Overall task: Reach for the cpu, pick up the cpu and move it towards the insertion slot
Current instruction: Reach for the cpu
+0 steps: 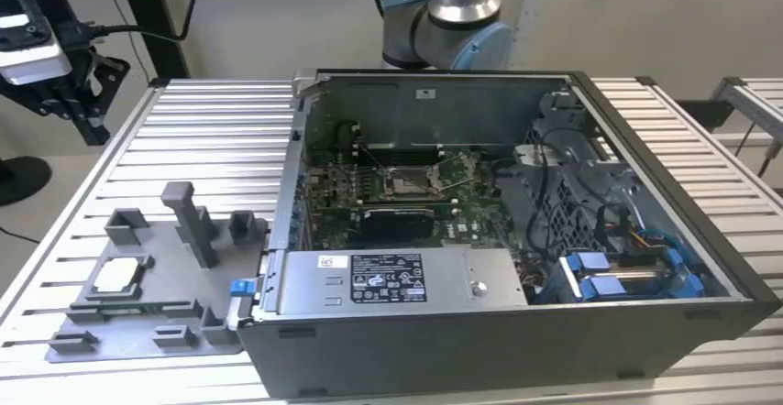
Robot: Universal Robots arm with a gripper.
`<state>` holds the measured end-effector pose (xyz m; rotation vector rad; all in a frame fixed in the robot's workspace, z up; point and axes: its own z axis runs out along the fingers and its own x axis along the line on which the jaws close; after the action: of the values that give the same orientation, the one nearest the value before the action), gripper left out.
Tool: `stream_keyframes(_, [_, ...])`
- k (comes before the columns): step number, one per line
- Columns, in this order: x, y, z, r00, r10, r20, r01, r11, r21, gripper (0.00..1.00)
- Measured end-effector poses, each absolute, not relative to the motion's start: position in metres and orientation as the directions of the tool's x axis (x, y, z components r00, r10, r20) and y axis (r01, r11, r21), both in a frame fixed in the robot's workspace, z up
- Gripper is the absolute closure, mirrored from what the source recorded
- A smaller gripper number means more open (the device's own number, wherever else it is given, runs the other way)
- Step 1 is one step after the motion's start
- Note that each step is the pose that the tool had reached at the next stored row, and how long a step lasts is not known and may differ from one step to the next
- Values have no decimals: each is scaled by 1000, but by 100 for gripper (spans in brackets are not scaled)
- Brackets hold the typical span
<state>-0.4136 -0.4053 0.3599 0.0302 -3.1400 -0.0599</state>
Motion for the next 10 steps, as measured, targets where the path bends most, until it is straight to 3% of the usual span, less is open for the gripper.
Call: stream_keyframes(10, [-421, -418, 359, -1000, -19, 1, -19, 999, 38, 100])
